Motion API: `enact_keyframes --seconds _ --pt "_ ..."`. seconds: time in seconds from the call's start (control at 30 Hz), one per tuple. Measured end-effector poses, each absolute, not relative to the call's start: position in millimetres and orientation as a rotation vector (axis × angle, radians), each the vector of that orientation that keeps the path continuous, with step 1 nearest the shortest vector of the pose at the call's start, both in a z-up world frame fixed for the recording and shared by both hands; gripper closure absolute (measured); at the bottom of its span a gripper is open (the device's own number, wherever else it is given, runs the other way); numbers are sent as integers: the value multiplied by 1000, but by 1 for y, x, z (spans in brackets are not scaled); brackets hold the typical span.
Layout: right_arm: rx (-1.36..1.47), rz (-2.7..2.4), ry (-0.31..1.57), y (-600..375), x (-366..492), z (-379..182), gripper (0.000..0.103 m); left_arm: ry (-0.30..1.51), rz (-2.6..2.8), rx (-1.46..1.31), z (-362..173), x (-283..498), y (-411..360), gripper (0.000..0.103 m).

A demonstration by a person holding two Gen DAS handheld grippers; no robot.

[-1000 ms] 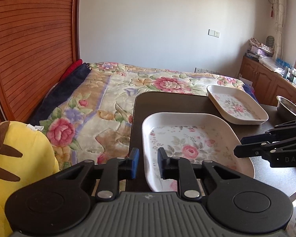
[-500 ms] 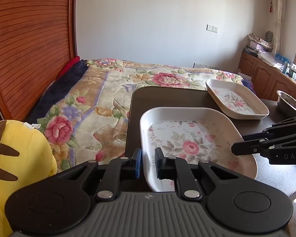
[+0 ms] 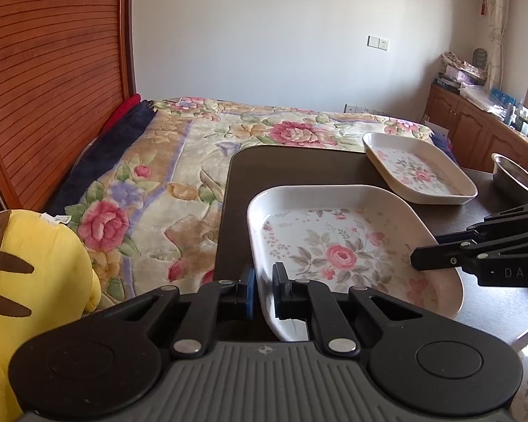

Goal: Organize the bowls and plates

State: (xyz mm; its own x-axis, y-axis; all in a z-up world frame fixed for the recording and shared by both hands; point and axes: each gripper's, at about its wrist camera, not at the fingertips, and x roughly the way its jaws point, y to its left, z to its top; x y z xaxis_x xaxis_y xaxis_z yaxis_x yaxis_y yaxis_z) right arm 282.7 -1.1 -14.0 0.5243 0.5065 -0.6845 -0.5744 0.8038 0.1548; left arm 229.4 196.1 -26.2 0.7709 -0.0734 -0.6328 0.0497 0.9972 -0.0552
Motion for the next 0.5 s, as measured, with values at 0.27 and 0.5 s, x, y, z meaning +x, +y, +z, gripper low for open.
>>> enact_keyframes --seconds 0.27,0.5 --pt "-69 638 733 -22 267 -1 86 661 -81 -17 -11 215 181 92" --pt "-54 622 698 -42 246 9 86 637 -100 12 4 193 160 92"
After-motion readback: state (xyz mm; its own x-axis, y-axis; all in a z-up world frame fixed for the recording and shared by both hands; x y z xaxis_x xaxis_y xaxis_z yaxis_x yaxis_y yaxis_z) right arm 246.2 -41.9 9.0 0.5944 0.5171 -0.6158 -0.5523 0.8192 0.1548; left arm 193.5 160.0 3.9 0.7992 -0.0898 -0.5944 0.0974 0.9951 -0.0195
